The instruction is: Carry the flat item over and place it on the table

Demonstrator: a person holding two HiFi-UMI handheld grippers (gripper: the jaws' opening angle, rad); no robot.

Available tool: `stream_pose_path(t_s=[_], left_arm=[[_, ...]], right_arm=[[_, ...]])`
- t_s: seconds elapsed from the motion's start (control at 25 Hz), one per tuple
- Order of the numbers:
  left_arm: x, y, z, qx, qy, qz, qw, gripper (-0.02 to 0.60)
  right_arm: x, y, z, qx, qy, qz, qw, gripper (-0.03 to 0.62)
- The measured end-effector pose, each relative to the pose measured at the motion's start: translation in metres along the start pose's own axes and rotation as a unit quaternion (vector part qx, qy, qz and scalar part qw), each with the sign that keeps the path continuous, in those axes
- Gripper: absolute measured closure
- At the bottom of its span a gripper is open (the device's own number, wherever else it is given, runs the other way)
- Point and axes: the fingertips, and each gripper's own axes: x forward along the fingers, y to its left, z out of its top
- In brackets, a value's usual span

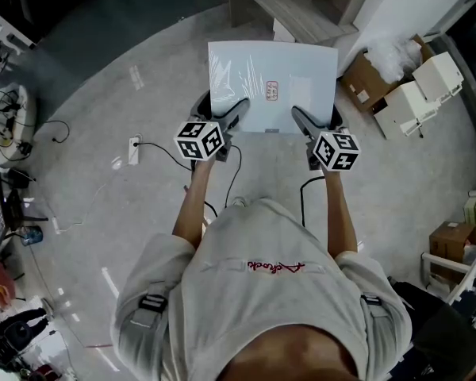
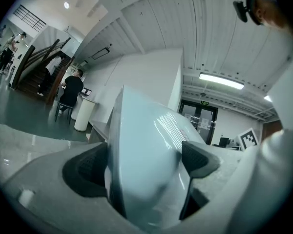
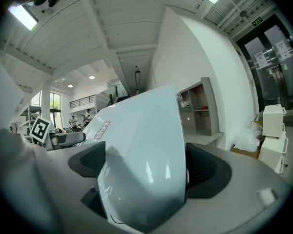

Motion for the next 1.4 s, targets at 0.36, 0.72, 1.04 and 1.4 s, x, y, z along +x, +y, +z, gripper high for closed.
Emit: stream_pose_path(t_s=[0.36, 0.72, 1.04, 1.4], left_arm=[[0.013, -0.008, 0.003, 0.009, -0.006, 0.008, 0.9999, 0.095], [0.040, -0.021, -0.001, 0.015, -0.006, 0.018, 0.9997, 0.096], [0.059, -0.025, -0.010, 0.009, -0.004, 0.026, 0.9996, 0.096], [0.086, -0.013, -0.010, 0.002, -0.003, 0.029, 0.9996, 0.097]], right_arm=[[0.003, -0.016, 0.006, 0.000, -0.012, 0.010, 1.000, 0.071], [0.008, -0.048, 0.009, 0.003, -0.015, 0.021, 1.000, 0.072], [0.014, -0.070, 0.007, 0.005, -0.007, 0.027, 1.000, 0.072], [0.040, -0.088, 0.010, 0.005, -0.001, 0.030, 1.000, 0.072]])
